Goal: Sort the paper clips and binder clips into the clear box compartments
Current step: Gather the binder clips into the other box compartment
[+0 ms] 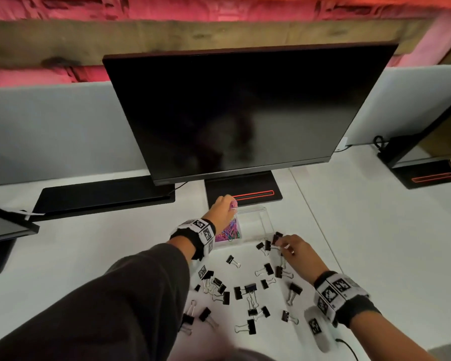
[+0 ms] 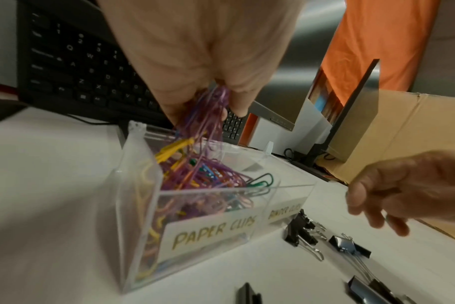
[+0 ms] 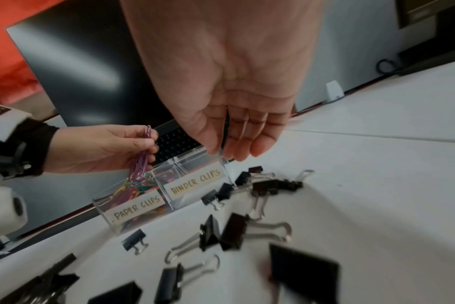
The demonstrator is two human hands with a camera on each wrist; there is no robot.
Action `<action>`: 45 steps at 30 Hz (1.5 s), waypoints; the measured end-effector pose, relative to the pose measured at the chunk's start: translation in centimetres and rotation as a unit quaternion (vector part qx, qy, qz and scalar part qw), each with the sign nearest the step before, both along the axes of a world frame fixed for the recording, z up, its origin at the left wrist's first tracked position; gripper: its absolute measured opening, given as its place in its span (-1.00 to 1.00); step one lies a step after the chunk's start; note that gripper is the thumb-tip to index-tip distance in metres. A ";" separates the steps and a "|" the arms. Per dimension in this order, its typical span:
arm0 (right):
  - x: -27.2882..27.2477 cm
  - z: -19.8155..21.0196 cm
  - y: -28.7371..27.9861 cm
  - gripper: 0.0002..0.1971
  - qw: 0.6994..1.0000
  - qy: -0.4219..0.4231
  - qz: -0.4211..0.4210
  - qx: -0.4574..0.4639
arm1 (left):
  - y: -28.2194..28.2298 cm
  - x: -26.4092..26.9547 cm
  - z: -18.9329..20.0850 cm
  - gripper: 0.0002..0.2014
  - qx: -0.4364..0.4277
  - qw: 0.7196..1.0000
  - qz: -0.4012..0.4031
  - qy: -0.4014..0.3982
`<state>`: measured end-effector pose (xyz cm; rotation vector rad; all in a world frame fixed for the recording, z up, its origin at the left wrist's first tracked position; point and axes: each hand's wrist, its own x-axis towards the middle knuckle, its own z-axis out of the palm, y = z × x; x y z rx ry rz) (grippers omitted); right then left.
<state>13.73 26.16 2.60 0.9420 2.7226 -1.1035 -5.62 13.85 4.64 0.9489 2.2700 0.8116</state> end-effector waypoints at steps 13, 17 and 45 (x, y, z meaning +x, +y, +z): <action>4.8 0.1 -1.8 -0.57 0.987 -0.154 0.034 0.024 | -6.8 0.9 -1.6 -0.47 -0.089 0.962 -0.172 0.192; 6.9 0.1 -2.6 -0.24 0.974 -0.221 0.055 0.001 | -12.1 2.1 -2.6 -0.04 -0.115 0.984 -0.082 0.107; 3.6 -4.2 -3.3 0.30 0.971 -0.169 0.138 0.096 | -12.9 9.4 -7.5 0.24 -0.211 0.963 -0.145 0.082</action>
